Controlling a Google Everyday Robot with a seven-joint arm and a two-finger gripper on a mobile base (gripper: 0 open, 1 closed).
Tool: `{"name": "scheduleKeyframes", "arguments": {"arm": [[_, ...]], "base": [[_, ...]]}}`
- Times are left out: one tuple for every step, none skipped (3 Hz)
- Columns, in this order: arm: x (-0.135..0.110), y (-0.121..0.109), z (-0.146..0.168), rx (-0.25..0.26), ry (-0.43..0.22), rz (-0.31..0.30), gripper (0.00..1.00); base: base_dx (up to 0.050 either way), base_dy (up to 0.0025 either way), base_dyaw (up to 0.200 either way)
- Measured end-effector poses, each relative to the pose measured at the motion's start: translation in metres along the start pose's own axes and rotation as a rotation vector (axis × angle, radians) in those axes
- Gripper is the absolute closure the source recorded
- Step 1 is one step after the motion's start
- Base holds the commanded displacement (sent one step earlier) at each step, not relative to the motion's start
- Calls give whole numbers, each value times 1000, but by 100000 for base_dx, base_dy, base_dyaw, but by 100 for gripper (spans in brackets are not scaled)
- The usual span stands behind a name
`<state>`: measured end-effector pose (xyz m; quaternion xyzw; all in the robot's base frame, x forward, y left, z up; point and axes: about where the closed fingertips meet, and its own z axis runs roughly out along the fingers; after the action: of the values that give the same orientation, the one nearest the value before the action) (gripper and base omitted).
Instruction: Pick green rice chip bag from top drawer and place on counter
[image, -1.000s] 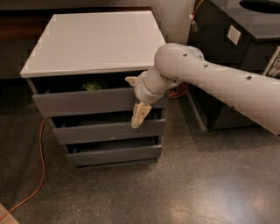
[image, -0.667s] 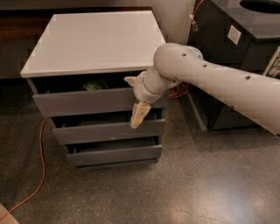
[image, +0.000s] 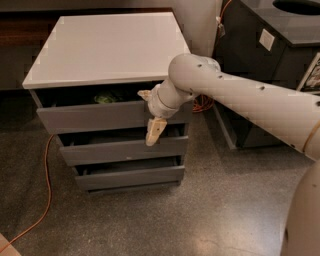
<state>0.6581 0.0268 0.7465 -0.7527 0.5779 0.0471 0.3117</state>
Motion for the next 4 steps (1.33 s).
{"name": "scheduleKeyframes", "arguments": {"arm": [[9,-13,27,-12,-12,-11,0],[19,-29,50,-19,-10,-18,0],[23,-44,73,-27,-1,-33,0],[22,-59,91,-35,6,-47,0]], "base": [[0,0,0],[0,0,0],[0,0,0],[0,0,0]]}}
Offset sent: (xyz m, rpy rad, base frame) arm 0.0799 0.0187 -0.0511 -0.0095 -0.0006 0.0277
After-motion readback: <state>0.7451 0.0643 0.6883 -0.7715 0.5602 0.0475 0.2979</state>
